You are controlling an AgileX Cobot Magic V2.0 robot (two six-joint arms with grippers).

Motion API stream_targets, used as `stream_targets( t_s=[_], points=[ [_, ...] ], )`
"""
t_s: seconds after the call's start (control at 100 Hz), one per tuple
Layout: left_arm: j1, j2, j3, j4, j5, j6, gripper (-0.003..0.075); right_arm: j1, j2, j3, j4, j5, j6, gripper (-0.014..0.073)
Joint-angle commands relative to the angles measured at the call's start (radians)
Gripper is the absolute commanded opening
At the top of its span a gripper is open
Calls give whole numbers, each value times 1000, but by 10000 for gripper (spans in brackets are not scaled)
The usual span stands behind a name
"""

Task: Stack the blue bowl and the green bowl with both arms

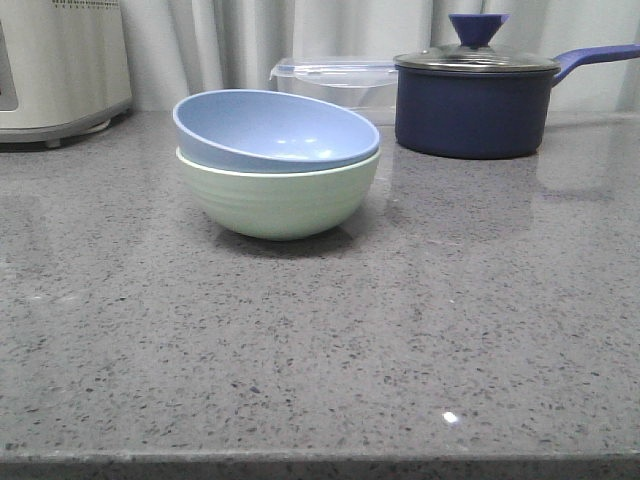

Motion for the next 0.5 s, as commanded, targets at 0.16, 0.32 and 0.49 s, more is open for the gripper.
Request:
stream_targets(
  t_s=[0.16, 0.32, 0.49],
  points=[
    [33, -104, 95, 26, -148, 1, -20, -6, 8, -24, -6, -69, -10, -80],
    [59, -182, 178, 28, -206, 1, -20, -6, 8, -24, -6, -69, -10, -80],
    [60, -264, 285, 28, -260, 1, -20, -6, 8, -24, -6, -69, -10, -80]
  ],
)
